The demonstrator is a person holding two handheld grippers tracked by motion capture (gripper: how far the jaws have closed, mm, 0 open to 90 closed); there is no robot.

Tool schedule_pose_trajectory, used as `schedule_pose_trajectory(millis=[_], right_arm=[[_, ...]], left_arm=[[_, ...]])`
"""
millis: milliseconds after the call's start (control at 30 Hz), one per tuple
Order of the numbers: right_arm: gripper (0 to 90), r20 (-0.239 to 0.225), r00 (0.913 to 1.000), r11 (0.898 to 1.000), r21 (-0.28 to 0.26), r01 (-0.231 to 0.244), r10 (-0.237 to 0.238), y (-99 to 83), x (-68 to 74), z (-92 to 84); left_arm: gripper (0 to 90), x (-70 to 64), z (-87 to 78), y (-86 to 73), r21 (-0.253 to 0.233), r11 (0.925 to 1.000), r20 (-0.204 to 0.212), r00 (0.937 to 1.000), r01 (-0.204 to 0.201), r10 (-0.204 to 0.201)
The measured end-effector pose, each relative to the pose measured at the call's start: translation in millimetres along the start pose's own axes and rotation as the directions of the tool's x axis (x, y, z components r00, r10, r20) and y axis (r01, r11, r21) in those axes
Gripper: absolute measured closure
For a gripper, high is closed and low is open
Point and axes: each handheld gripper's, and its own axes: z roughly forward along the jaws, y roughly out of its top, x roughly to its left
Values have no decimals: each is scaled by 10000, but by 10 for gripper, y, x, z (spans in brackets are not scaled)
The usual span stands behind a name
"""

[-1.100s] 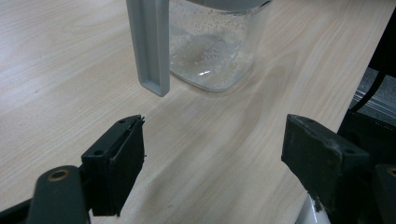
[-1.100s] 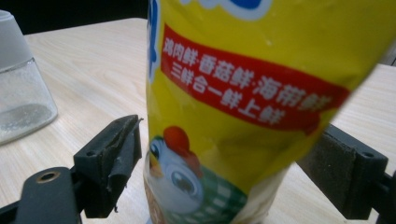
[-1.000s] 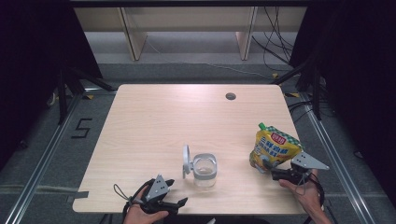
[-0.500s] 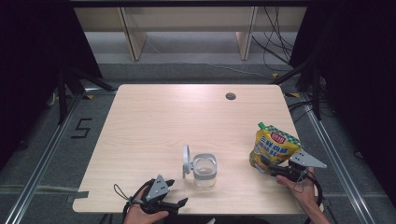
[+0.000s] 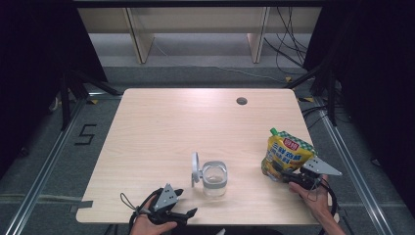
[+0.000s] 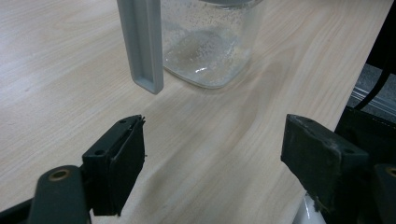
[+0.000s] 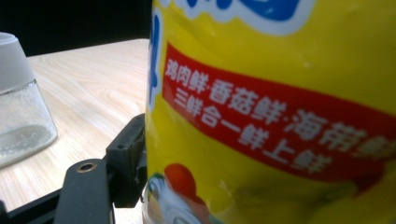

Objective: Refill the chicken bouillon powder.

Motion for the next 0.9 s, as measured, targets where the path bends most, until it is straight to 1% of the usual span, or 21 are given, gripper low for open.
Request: schedule_pose_trajectory(millis=[33,100,133,167,200,233,267,300,333,367,433,467,500,600,667,733,767,800,833,867,900], right_arm=[[322,100,9999,9997,232,-32,29,7,1,-13],[347,92,9999,9999,99,-45,44,4,0,-8],[355,-34,9999,9994,308,-129,131,15,6,-25],[367,-27,9999,9996,256,-114,114,15,3,-26],[381,122,9999,9998,-184,60,-58,16,-15,-3],[391,115,9999,9996,-284,-25,28,16,-11,3],[398,110,9999,9993,342,-131,128,36,13,-39],[405,-21,9994,9993,160,-333,333,32,49,-31],[408,178,9998,9998,191,-87,83,45,55,-24],[412,451,9988,9998,49,-181,179,48,82,-16],[417,385,9991,9991,379,-203,189,79,99,-32],[418,423,9987,9985,462,-290,271,92,121,-41],[420,418,9991,9980,618,-100,74,108,121,-47],[424,440,9990,9969,790,70,-105,141,190,-52],[428,366,9971,9936,940,623,-660,173,208,-49],[432,430,9869,9858,715,1521,-1554,204,207,-34],[436,570,9821,9820,704,1754,-1795,217,223,-40],[441,551,9841,9825,883,1639,-1691,231,270,-58],[447,517,9748,9738,814,2126,-2171,260,274,-56],[450,683,9738,9743,762,2117,-2170,271,316,-58],[453,525,9667,9657,833,2458,-2506,293,322,-57]], left_arm=[[209,-5,-5,5,99,9999,-21,10000,44,-43],[210,-20,-3,0,78,9995,-27,9996,294,-293],[210,-8,-2,1,12,9999,-1,9999,120,-120],[210,-2,-1,0,-64,10000,31,10000,52,-52],[210,4,-7,1,-20,10000,12,10000,27,-27],[210,15,-15,2,84,9999,-38,9999,-95,96],[210,0,-5,0,-127,9999,22,9999,113,-112],[210,3,-10,2,-93,9999,16,10000,78,-78],[210,0,-13,3,-96,9999,-12,9999,114,-114],[210,-10,-16,0,-24,9993,18,9993,376,-376],[210,1,-19,-4,-87,9995,-41,9995,315,-316],[210,-2,-12,-8,-241,9987,9,9990,445,-445],[210,5,-30,-2,-52,9991,-85,9991,417,-418],[210,17,-35,-4,-161,9986,-58,9987,498,-499],[210,19,-31,-9,-256,9984,-85,9987,494,-496],[210,19,-43,-1,-165,9989,-102,9990,432,-434],[210,10,-40,-2,-248,9982,-91,9985,538,-541],[210,12,-42,-2,-258,9982,-93,9985,534,-537],[210,15,-42,-3,-279,9981,-92,9984,558,-561],[210,34,-51,-1,-121,9992,-158,9992,371,-373],[210,37,-47,-3,-146,9991,-129,9991,399,-401]])
